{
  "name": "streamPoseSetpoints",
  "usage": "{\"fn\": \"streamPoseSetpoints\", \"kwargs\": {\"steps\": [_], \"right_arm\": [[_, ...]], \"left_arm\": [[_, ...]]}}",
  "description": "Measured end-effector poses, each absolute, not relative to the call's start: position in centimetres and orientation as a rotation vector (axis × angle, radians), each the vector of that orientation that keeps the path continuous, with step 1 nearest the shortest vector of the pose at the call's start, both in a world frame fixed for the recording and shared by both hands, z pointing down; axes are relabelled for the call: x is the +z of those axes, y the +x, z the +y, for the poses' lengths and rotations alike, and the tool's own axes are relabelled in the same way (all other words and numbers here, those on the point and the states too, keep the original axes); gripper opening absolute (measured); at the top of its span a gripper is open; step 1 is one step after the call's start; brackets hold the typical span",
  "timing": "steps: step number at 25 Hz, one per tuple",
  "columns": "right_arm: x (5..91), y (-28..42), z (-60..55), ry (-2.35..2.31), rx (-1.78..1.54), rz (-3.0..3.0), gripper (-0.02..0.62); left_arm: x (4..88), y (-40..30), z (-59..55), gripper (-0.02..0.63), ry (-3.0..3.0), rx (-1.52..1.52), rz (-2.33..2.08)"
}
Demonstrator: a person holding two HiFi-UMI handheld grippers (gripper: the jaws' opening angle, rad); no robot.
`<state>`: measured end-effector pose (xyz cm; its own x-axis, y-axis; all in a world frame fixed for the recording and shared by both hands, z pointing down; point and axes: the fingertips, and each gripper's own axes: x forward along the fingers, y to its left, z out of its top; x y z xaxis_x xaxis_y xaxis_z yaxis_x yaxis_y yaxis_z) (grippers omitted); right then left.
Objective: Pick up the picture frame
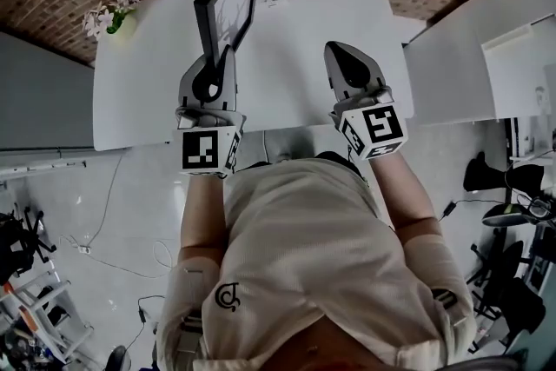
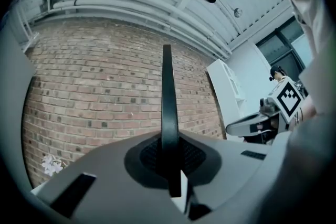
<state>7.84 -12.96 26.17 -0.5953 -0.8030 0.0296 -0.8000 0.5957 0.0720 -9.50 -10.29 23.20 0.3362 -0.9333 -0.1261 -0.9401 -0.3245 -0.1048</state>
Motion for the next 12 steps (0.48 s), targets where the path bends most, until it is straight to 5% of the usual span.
{"fn": "streamPoseSetpoints", "kwargs": {"steps": [12], "right_arm": [[27.6,6.8,-12.9,1.376,-0.095,-2.713,0.006]], "left_arm": [[25.2,-10.1,-10.6,0.023,-2.486,-0.002,1.708]]}}
